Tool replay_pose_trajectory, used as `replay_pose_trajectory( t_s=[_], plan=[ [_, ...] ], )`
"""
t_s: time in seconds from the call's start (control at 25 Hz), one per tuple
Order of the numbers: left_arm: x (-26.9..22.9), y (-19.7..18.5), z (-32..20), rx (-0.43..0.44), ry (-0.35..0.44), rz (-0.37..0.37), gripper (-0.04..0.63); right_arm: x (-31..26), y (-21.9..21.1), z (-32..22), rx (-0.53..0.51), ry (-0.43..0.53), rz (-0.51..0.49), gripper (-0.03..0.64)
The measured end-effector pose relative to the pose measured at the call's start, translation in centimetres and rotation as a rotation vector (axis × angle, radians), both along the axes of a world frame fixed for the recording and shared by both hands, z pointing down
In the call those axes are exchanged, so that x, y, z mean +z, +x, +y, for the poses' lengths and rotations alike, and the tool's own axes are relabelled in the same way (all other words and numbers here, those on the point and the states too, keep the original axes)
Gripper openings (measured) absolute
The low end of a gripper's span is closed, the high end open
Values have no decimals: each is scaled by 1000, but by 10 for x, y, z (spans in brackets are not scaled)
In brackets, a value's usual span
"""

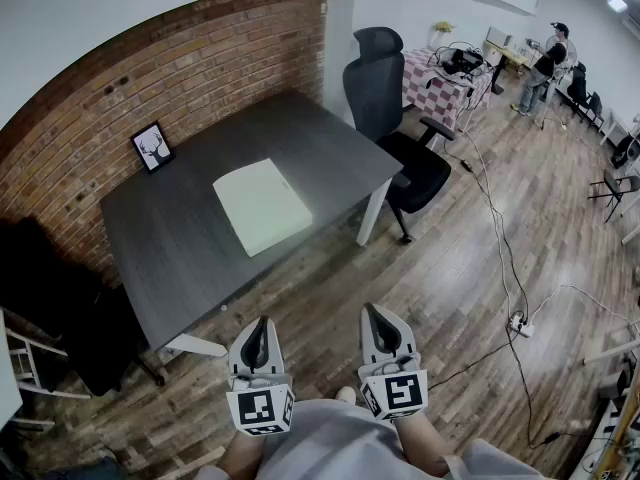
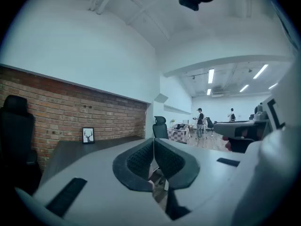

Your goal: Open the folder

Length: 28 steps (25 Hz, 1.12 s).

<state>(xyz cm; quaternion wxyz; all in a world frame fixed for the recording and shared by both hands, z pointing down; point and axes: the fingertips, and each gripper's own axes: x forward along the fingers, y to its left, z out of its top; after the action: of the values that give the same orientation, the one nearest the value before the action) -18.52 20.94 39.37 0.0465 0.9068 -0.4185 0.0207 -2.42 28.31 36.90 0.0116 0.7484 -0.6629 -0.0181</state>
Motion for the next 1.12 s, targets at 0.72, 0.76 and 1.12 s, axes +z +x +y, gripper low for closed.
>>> replay_pose_trajectory(
  t_s=[0.72, 0.76, 1.12],
  plan=[
    [9, 56, 43, -15, -1, -27, 6, 13, 51, 40, -27, -14, 12, -2],
    [10, 60, 46, -17, -2, -29, 6, 15, 55, 43, -26, -17, 6, -2],
    [14, 89, 55, -15, -1, -50, 6, 25, 88, 53, -20, -34, -20, -2]
  ],
)
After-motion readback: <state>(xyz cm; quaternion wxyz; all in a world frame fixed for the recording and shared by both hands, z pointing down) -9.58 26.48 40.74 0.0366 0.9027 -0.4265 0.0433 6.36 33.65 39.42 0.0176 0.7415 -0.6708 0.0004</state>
